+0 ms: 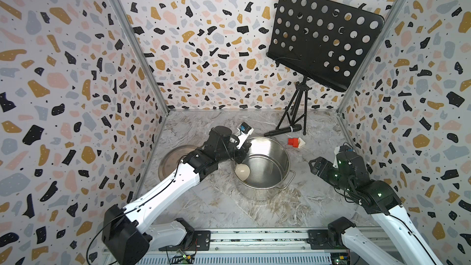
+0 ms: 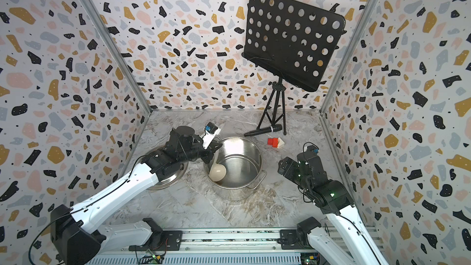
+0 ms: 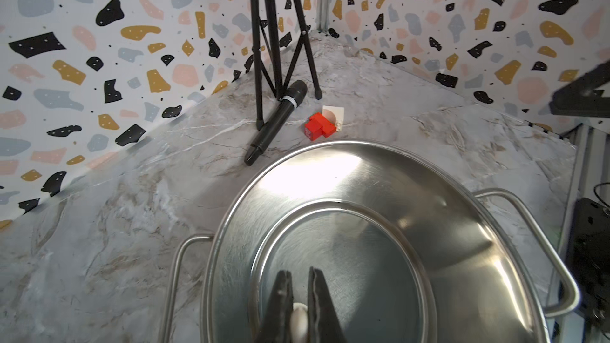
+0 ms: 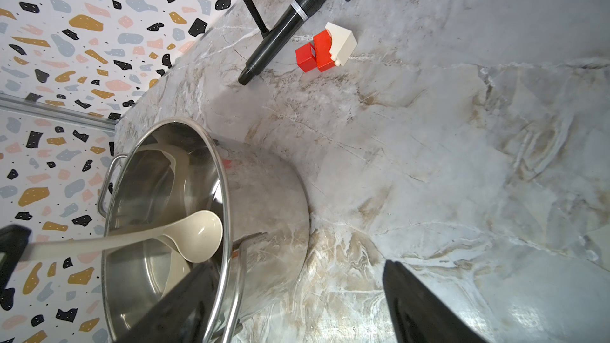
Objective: Stir the soup with a spoon
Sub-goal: Stir the soup in the pan with a stick.
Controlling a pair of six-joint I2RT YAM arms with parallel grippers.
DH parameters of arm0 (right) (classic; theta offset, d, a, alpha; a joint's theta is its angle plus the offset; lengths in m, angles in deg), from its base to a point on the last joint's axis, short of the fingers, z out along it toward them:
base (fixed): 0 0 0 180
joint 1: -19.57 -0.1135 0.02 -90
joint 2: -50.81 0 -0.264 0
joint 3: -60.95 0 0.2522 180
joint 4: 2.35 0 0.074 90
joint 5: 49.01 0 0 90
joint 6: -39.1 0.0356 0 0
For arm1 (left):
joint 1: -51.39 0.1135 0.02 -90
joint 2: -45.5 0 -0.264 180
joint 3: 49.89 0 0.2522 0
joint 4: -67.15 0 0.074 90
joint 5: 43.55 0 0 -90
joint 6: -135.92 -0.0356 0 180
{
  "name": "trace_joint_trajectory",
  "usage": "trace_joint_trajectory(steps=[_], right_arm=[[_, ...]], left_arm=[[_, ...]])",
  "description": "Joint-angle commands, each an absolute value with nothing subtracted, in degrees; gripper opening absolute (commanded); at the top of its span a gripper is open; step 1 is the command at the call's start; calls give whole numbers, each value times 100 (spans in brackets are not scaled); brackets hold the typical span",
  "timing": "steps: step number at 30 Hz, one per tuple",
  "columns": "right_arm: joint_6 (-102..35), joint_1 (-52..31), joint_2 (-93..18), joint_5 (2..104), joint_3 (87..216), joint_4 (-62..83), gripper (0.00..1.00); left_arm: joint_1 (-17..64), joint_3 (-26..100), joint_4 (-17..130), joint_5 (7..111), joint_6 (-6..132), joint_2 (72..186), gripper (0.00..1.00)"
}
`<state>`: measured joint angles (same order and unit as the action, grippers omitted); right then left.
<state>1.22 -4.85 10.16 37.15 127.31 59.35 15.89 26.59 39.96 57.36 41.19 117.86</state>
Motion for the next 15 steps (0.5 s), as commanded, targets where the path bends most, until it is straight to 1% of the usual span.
trace_joint_trajectory(steps=[1,4,8,15], right_arm=[[-4,-469,972,3739,13008,5909,85],[1,-466,960,3702,13047,5901,85],[67,-469,956,3627,13081,5858,85],[52,-464,963,3509,13175,5851,85]], left_arm=[[1741,3194,4513,5793,4053,12258,0],[1746,3740,4526,6030,3995,12766,0],[1601,4252,4573,6077,3972,13302,0],[924,4905,4381,6022,3726,13990,0]])
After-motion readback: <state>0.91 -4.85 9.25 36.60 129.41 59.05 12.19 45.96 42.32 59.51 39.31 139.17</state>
